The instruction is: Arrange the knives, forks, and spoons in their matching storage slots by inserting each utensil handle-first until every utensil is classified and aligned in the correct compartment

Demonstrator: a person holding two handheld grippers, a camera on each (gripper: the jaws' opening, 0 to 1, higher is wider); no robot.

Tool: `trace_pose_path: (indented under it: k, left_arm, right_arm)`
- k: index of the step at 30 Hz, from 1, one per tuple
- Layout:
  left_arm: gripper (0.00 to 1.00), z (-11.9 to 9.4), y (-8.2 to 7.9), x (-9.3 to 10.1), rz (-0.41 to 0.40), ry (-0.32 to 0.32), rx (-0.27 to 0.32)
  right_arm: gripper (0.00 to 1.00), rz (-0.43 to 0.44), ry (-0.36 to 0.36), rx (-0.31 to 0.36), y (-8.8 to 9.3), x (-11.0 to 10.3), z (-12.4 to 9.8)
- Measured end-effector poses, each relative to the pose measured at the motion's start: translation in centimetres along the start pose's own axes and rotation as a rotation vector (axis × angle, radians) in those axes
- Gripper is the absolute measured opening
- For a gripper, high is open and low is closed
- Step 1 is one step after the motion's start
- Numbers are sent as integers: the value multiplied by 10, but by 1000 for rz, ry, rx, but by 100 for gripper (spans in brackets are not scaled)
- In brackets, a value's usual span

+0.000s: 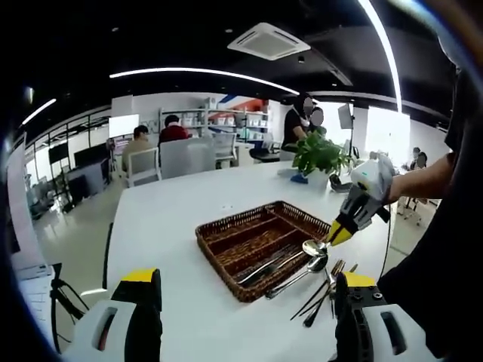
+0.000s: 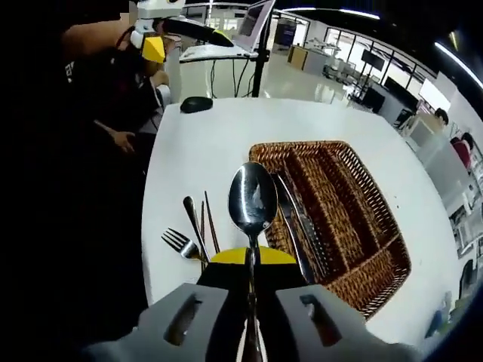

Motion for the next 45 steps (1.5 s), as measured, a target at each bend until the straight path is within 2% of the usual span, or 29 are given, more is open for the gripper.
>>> trace_pose_path:
  k: [14, 21, 34, 45]
  left_arm:
    - [100, 3, -2, 7, 8, 29, -14]
    - [100, 3, -3, 7, 5, 8, -17]
    - [100, 3, -6, 11, 6, 20, -26]
    - [100, 5, -10, 14, 0, 18, -31]
  right_arm:
    - [0, -109, -18, -11, -29, 14, -31]
    - [0, -157, -8, -8, -40, 22, -41]
    - [0, -176, 14, 3, -49, 36, -49]
    - [0, -197, 13, 3, -55, 40, -47]
Point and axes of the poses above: the point that each gripper's makers call its tool centre point, and the gripper's own axes: z roughly forward along the fingers, x roughly to its right, y roughly out of its underside, the point moved 9 cm from there along -z, roughly backward along the fingers, and after that the axes turned 3 degrees about x, right-handed, at the moved point
